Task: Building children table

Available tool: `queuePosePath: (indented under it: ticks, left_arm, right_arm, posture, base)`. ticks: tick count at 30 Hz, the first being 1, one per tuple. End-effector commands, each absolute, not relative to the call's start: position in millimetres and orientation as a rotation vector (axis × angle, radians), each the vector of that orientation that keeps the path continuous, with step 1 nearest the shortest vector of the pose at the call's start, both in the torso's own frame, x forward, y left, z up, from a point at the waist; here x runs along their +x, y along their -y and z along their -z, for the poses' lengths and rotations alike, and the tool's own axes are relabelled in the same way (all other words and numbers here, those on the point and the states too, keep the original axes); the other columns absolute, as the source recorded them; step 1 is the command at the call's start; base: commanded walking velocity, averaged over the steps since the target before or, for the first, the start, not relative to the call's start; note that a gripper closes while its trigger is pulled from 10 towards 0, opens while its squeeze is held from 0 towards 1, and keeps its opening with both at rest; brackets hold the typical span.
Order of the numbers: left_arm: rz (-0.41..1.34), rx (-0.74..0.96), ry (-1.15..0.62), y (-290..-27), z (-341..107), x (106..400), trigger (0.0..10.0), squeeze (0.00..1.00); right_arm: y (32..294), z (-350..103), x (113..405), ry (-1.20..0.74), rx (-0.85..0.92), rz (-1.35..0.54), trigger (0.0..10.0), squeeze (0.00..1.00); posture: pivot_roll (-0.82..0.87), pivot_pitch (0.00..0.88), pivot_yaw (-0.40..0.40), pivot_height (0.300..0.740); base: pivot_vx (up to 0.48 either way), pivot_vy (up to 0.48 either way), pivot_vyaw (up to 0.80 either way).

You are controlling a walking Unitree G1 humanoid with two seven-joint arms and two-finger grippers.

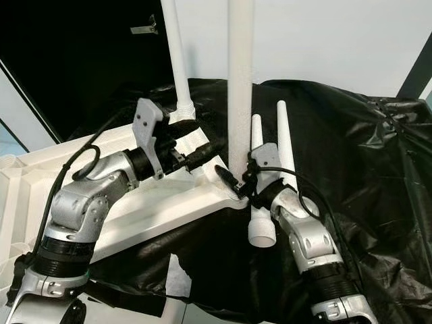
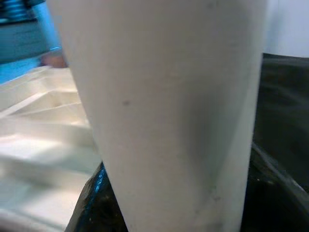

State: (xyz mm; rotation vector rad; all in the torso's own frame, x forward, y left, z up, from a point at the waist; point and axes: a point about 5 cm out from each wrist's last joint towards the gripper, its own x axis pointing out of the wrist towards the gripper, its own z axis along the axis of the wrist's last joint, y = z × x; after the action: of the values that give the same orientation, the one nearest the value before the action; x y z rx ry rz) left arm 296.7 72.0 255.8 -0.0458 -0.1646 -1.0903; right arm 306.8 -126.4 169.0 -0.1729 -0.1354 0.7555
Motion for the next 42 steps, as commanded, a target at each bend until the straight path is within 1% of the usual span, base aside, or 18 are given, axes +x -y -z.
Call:
queuePosePath:
  ticks: [1,2,5,7,10,13,16,22,23,24,25,41,42]
  left_arm:
    - [1.373,-0.04,0.205,-67.5,-265.0,281.5,10.0,0.0]
    - [1.434,-0.04,0.212,-66.1,-268.4,278.2,10.0,0.0]
    - [1.465,-0.034,0.214,-64.5,-269.9,276.8,10.0,0.0]
    - [1.502,-0.024,0.216,-61.9,-271.3,275.3,10.0,0.0]
    - [1.524,-0.019,0.213,-60.5,-271.3,274.3,10.0,0.0]
    - [1.576,-0.018,0.206,-57.1,-272.1,270.7,10.0,0.0]
    - [1.605,-0.029,0.205,-56.9,-273.6,268.6,10.0,0.0]
    - [1.631,-0.047,0.195,-58.8,-274.9,266.1,10.0,0.0]
    - [1.637,-0.05,0.19,-59.5,-274.7,265.5,4.3,0.0]
    - [1.637,-0.05,0.19,-59.5,-274.7,265.5,4.3,0.0]
    - [1.646,-0.06,0.185,-60.4,-274.4,264.8,0.0,0.0]
    - [1.626,-0.031,0.176,-57.8,-273.0,263.5,0.0,0.0]
    - [1.613,-0.021,0.18,-56.4,-274.1,263.0,2.5,0.0]
  right_arm:
    - [121.6,-173.9,305.6,0.137,-0.18,-0.817,10.0,0.0]
    - [120.6,-176.4,305.0,0.126,-0.19,-0.87,10.0,0.0]
    - [119.6,-178.2,303.9,0.118,-0.199,-0.91,10.0,0.0]
    - [118.0,-181.1,301.8,0.103,-0.202,-0.978,10.0,0.0]
    - [117.4,-182.9,300.7,0.095,-0.2,-1.012,10.0,0.0]
    - [117.3,-187.2,296.7,0.064,-0.199,-1.114,10.0,0.0]
    - [117.6,-187.9,295.0,0.053,-0.212,-1.151,10.0,0.0]
    - [120.5,-187.5,296.3,0.035,-0.235,-1.167,10.0,0.0]
    - [121.4,-187.6,296.7,0.03,-0.239,-1.169,10.0,0.0]
    - [121.4,-187.6,296.7,0.03,-0.239,-1.169,10.0,0.0]
    - [121.8,-187.8,297.1,0.028,-0.242,-1.171,10.0,0.0]
    - [120.8,-188.4,297.6,0.018,-0.209,-1.155,10.0,0.0]
    - [120.9,-187.7,297.3,0.015,-0.203,-1.149,10.0,0.0]
  posture:
    - [0.0,0.0,0.018,0.74]
    - [0.0,0.0,0.017,0.74]
    - [0.0,0.0,0.012,0.74]
    - [-0.01,0.0,0.011,0.74]
    - [-0.01,0.0,0.01,0.74]
    - [-0.01,0.0,0.008,0.74]
    - [-0.01,0.0,0.008,0.74]
    - [-0.01,0.0,0.008,0.74]
    - [-0.01,0.0,0.008,0.74]
    - [-0.01,0.0,0.008,0.74]
    - [-0.01,0.0,0.01,0.74]
    - [-0.01,0.0,0.016,0.74]
    - [-0.01,0.0,0.018,0.74]
  base:
    - [0.0,0.0,0.0]
    - [0.0,0.0,0.0]
    - [0.0,0.0,0.0]
    - [0.0,0.0,0.0]
    - [0.0,0.0,0.0]
    - [0.0,0.0,0.0]
    - [0.0,0.0,0.0]
    - [0.0,0.0,0.0]
    - [0.0,0.0,0.0]
    - [0.0,0.0,0.0]
    - [0.0,0.0,0.0]
    - [0.0,0.0,0.0]
    - [0.0,0.0,0.0]
